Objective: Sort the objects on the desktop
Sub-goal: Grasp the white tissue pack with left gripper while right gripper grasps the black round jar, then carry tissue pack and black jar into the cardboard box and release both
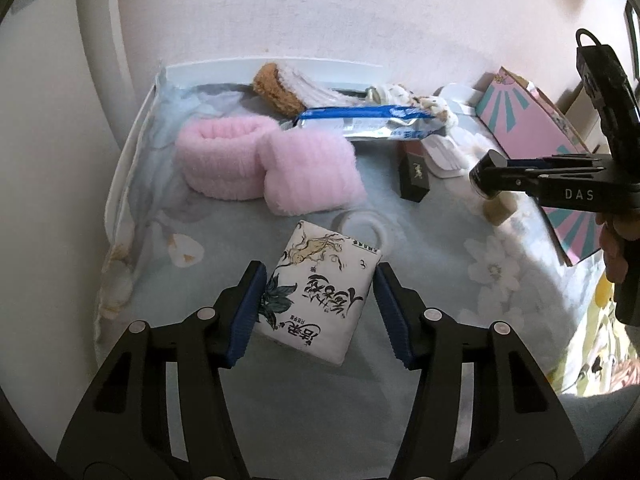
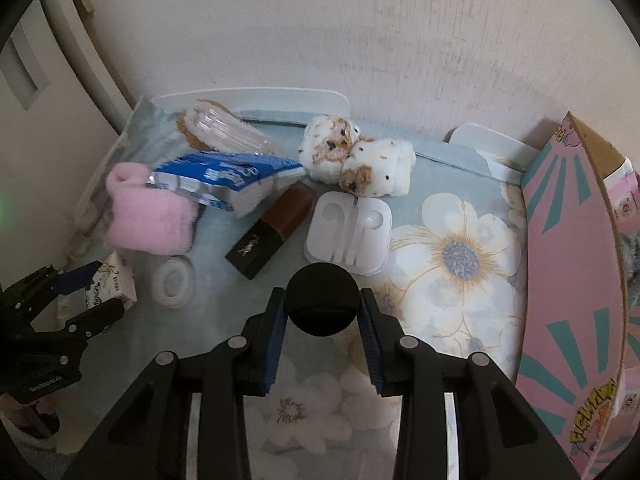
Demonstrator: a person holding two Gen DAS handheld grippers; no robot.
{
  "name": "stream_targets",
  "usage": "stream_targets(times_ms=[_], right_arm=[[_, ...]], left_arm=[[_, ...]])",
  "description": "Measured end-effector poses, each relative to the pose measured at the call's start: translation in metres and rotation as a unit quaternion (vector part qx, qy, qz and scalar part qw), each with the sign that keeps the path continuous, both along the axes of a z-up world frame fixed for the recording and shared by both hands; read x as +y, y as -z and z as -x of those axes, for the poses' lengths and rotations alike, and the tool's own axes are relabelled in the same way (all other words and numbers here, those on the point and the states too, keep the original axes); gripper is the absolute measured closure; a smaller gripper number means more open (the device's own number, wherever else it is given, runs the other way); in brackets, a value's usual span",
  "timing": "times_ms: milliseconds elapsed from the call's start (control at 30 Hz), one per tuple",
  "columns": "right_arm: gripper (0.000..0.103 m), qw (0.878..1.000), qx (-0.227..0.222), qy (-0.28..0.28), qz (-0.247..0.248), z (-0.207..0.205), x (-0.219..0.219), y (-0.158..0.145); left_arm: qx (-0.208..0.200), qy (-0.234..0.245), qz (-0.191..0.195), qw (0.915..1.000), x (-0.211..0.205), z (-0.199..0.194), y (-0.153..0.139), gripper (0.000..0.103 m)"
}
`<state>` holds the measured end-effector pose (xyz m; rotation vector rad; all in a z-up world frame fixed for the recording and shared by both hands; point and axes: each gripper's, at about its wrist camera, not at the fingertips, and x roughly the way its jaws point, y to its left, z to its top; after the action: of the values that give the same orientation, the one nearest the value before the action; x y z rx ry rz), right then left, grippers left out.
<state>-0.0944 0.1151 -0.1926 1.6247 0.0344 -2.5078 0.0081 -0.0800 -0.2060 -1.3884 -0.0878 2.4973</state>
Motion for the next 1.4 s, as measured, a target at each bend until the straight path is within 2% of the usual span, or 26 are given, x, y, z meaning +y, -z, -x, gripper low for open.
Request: stream_targets(times_ms=[300,533,633,733,900,1067,1400], right_arm=[[0.070,0.999,0.022,-0.023,0.020,-0.018,0.013,-0.050],[0.070,0.999,0.046,-0.012,0.024,-0.038,0.038,-0.086],[0.070,0.998,0.060,-0.002,-0.002,-0.045,0.050,-0.099],[0.070,0.997,0.072,0.001,-0.021,-0.052,0.061,-0.107],[0.070,0.996,0.081,0.032,-0.012,-0.063,0.090,-0.115],[0.070,0.994,0.094,0.061,-0.005,-0.071,0.113,-0.120],[0.070,0.989,0.093,0.112,-0.002,-0.087,0.164,-0.116]], left_arm=[[0.004,0.008,-0.008,0.9999,0.007,0.007,-0.045,0.051],[0.020,0.024,-0.007,0.9995,0.027,0.017,-0.077,0.051],[0.033,0.034,-0.001,0.9989,0.037,0.021,-0.092,0.051],[0.040,0.035,0.005,0.9986,0.045,0.026,-0.106,0.051],[0.054,0.045,-0.001,0.9975,0.062,0.038,-0.130,0.051],[0.053,0.069,-0.021,0.9959,0.089,0.051,-0.143,0.051],[0.072,0.140,-0.025,0.9872,0.168,0.080,-0.163,0.051]])
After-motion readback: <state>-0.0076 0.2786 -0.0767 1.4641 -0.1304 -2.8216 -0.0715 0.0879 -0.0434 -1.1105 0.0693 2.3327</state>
